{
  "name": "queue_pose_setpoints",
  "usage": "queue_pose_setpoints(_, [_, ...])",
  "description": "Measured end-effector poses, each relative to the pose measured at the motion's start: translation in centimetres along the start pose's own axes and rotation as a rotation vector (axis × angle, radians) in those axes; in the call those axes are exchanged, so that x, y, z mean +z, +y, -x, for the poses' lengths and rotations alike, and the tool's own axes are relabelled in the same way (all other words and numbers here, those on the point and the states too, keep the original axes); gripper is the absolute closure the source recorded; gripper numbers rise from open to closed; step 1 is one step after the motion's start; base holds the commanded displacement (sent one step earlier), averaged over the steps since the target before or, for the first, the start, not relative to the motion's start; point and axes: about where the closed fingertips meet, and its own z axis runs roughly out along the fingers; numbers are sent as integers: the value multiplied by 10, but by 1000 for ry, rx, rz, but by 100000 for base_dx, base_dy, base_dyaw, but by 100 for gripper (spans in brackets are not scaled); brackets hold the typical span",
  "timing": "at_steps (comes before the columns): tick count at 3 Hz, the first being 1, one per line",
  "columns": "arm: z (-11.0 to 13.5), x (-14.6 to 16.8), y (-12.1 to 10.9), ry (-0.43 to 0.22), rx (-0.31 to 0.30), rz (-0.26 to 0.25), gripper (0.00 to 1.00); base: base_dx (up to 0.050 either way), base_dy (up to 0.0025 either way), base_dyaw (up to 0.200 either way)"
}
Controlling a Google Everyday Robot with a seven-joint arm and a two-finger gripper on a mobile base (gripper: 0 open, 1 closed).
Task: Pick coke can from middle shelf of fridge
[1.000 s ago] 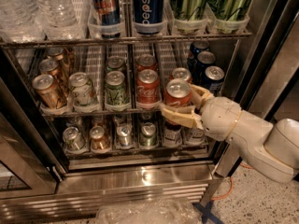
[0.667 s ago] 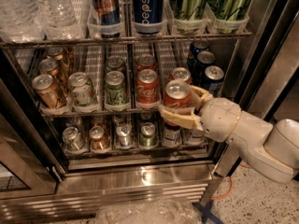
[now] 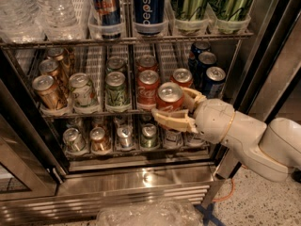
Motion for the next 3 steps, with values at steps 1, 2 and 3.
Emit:
queue_pose_setpoints(1, [7, 17, 29, -34, 13, 88, 100, 0, 0, 0])
queue_pose_setpoints(2, [18, 31, 61, -73, 7, 187, 100, 0, 0, 0])
queue_pose_setpoints(3, [23, 39, 90, -103, 11, 254, 100, 0, 0, 0])
